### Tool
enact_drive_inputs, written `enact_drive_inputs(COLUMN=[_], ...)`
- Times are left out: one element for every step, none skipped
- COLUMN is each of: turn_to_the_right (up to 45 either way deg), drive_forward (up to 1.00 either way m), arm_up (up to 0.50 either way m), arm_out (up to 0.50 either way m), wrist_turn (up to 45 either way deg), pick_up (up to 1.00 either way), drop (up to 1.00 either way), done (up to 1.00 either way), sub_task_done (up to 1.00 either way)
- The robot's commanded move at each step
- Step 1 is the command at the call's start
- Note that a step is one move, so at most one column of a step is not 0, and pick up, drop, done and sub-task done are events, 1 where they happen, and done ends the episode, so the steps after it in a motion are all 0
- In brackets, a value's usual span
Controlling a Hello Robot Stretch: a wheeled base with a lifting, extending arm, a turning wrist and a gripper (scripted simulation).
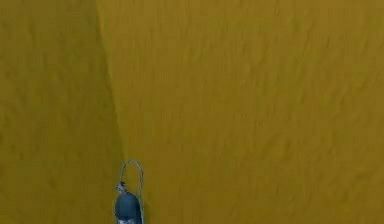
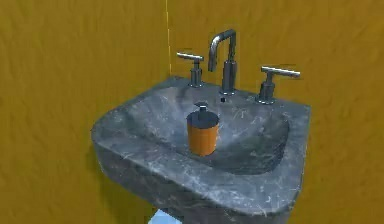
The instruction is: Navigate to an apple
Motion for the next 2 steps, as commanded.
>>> enact_drive_inputs(turn_to_the_right=[-45.0, -45.0], drive_forward=[0.00, 0.00], arm_up=[0.00, 0.00], arm_out=[0.00, 0.00], wrist_turn=[0.0, 0.0], pick_up=[0.00, 0.00], drop=[0.00, 0.00], done=[0.00, 0.00], sub_task_done=[0.00, 0.00])
